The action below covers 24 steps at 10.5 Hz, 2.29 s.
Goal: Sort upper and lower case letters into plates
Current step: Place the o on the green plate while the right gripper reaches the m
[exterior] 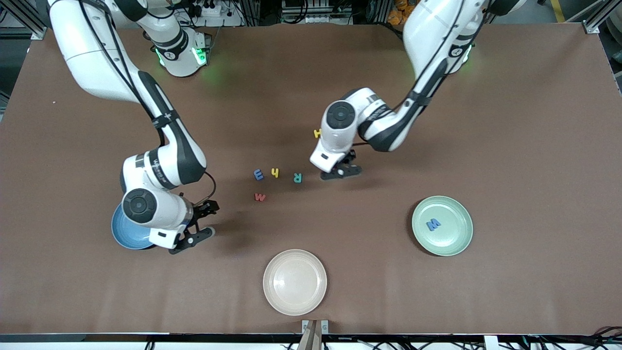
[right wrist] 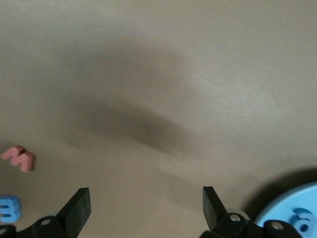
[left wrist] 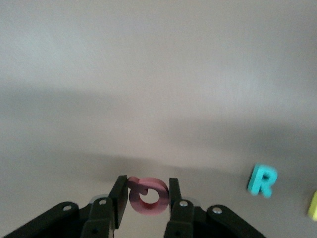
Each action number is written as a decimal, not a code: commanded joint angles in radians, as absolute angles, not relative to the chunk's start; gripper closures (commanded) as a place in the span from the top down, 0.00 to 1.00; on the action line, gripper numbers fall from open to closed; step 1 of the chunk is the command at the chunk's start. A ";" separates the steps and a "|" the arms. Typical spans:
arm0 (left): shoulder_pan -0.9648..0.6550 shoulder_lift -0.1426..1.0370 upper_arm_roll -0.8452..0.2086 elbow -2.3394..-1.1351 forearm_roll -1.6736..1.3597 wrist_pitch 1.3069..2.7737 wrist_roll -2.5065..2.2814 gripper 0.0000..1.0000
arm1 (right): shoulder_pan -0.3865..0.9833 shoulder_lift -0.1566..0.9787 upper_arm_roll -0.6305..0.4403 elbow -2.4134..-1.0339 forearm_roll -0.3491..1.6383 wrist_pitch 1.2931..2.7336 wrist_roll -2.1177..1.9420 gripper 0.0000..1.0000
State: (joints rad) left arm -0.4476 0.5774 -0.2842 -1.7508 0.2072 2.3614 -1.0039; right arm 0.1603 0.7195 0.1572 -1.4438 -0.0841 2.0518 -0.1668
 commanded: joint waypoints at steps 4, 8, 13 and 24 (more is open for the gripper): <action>-0.270 0.457 -0.123 -1.776 0.219 2.330 -0.585 0.00 | 0.342 0.707 0.152 -1.494 -0.078 2.187 -0.214 1.00; -0.229 0.489 -0.005 -1.773 0.212 2.330 -0.469 0.00 | 0.362 0.715 0.150 -1.532 -0.080 2.259 -0.439 1.00; -0.218 0.571 0.015 -1.726 0.181 2.330 -0.485 0.00 | 0.379 0.713 0.150 -1.652 -0.080 2.364 -0.445 1.00; -0.311 0.565 -0.037 -1.693 0.176 2.313 -0.759 1.00 | 0.387 0.716 0.147 -1.681 -0.164 2.381 -0.456 1.00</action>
